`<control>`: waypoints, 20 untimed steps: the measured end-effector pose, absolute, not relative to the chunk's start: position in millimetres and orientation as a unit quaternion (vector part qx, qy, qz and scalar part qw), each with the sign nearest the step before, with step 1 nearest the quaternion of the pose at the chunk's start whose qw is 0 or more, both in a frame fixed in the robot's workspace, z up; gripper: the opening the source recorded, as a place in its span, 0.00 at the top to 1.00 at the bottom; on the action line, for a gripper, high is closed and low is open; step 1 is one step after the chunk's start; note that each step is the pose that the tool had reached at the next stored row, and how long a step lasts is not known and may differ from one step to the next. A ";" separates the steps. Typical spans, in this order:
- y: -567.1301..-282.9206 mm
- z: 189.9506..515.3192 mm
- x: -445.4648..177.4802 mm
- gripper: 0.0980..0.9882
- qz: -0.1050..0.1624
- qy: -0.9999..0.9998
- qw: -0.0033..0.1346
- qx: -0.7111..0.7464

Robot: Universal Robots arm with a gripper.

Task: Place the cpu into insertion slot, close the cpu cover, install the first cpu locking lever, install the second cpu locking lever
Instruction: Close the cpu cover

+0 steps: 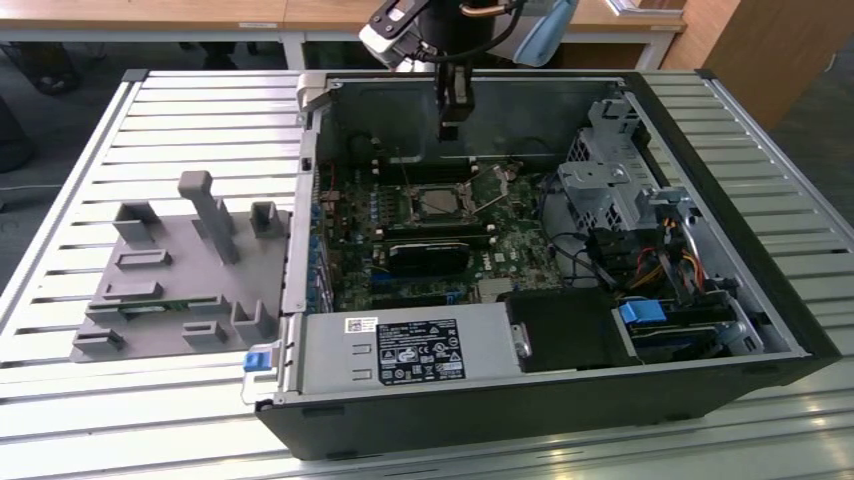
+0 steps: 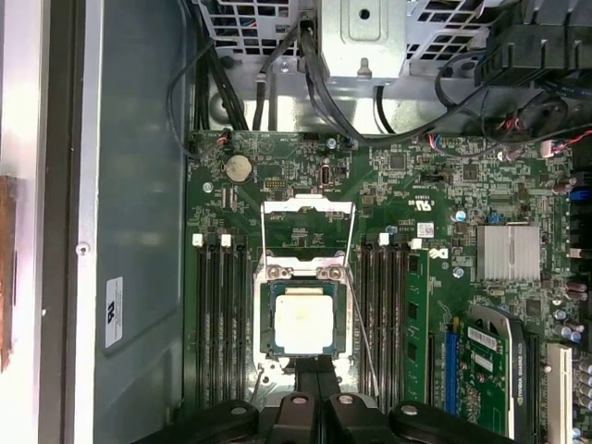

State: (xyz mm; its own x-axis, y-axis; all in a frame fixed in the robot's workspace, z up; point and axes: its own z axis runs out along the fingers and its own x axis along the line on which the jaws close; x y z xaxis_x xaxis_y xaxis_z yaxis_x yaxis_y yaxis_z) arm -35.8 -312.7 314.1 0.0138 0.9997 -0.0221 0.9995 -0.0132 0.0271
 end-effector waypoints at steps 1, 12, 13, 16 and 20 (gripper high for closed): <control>-312.7 313.7 -35.9 0.93 0.002 0.702 0.017 0.712; -312.7 316.3 -36.0 0.99 0.002 0.702 0.017 0.712; -312.7 316.7 -36.0 0.99 0.002 0.702 0.017 0.712; -312.7 316.7 -36.0 0.99 0.002 0.702 0.017 0.712; -312.7 316.8 -36.0 0.98 0.002 0.702 0.017 0.712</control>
